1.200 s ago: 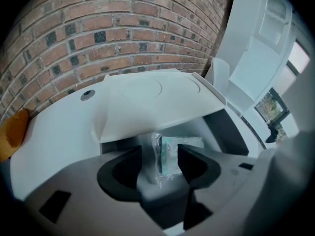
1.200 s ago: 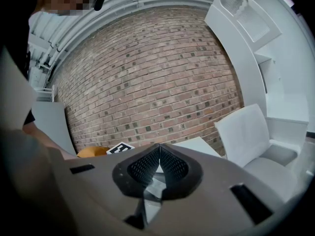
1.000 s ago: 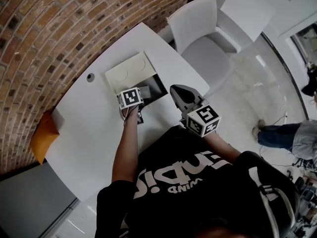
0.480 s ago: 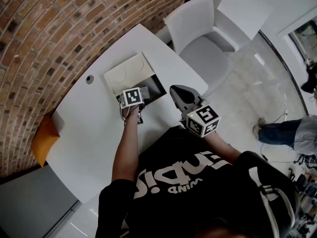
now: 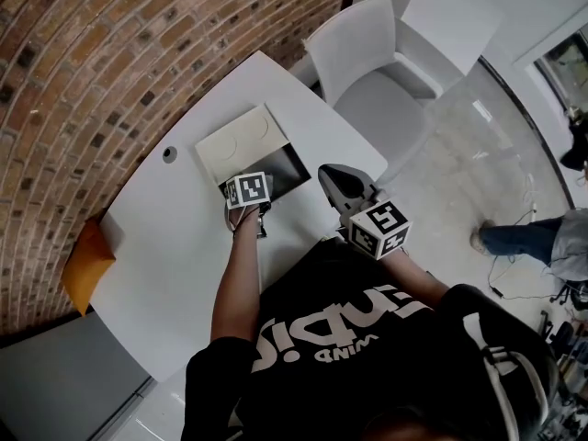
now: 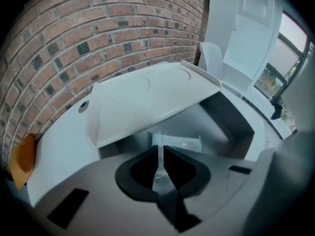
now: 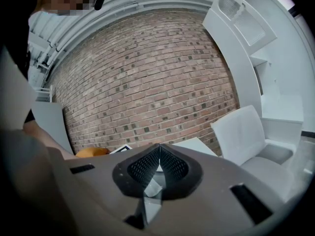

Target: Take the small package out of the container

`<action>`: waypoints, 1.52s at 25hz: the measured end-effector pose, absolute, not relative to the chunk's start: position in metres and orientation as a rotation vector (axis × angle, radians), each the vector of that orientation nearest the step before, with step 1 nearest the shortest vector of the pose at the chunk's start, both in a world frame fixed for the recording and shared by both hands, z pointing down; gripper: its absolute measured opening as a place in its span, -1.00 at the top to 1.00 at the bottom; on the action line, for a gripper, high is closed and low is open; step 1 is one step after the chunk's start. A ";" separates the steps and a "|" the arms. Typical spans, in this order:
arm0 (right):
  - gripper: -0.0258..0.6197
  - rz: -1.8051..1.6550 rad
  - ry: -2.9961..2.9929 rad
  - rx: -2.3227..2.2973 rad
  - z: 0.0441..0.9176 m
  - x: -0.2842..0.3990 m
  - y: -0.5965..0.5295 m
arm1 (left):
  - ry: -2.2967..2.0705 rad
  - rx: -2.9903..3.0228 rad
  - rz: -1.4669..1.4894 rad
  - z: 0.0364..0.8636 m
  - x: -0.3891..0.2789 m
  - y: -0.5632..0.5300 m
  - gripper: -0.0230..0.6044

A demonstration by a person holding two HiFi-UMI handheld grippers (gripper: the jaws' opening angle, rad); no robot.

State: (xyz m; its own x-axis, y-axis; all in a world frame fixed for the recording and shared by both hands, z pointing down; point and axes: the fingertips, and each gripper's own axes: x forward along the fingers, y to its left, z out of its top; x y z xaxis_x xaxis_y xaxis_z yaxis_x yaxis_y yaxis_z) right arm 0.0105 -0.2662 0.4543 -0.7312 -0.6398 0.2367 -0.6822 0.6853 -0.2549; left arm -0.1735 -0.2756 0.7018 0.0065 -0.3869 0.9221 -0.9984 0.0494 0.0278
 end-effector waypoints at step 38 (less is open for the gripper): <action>0.92 0.489 -2.768 1.058 0.459 0.005 -0.262 | -1.465 1.614 0.610 0.647 -0.183 -0.254 0.91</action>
State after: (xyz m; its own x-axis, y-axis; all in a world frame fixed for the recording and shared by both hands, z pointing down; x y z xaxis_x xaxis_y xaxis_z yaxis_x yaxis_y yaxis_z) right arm 0.0051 -0.2618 0.4592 -0.7437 -0.6236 0.2410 -0.6684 0.7004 -0.2501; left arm -0.1825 -0.2540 0.6470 0.1948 -0.5491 0.8127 -0.9636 0.0475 0.2631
